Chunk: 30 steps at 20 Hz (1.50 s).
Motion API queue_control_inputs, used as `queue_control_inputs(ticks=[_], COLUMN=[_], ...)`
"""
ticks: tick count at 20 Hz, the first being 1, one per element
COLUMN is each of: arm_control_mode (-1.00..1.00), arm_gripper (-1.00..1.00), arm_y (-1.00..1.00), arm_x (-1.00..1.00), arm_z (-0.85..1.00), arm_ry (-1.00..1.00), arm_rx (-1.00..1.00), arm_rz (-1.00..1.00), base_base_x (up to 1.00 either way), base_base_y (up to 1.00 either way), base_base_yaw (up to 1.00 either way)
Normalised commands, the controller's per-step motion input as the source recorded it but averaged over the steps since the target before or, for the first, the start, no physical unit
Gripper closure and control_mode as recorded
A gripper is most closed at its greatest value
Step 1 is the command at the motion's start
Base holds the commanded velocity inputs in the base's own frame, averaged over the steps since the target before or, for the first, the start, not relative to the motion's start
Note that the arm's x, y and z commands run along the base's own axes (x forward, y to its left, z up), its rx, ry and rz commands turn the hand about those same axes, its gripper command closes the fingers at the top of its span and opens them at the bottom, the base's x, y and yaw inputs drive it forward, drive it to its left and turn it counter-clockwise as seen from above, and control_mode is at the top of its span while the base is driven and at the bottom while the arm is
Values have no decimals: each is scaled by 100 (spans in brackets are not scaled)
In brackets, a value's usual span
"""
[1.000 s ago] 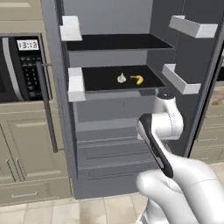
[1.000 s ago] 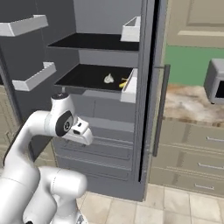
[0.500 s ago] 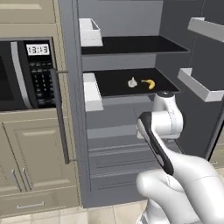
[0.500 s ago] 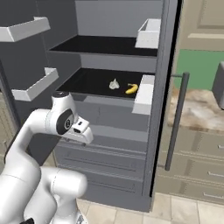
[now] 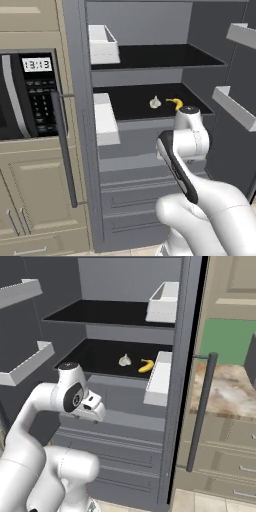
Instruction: Retrieve the bottle and the shaker from the cabinet and place them next to the mixing bowl on the counter. Then add garlic from the fridge to the mixing bowl.
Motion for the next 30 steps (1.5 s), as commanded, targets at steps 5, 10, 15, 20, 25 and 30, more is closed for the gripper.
queue_control_inputs(ticks=[5,10,15,20,25,30], arm_control_mode=[100,100,100,-100,-100,-100], arm_gripper=[-100,-100,-100,-100,-100,-100], arm_y=[0,0,0,0,15,14], arm_x=[0,0,0,1,19,52], arm_z=[0,0,0,34,55,54], arm_ry=[0,0,0,-18,-23,-17], arm_rx=[0,0,0,0,-2,-4], arm_rz=[0,0,0,0,0,-5], base_base_x=[2,0,0,0,0,0], base_base_y=[-7,-3,0,0,0,0], base_base_yaw=[0,0,0,0,0,0])
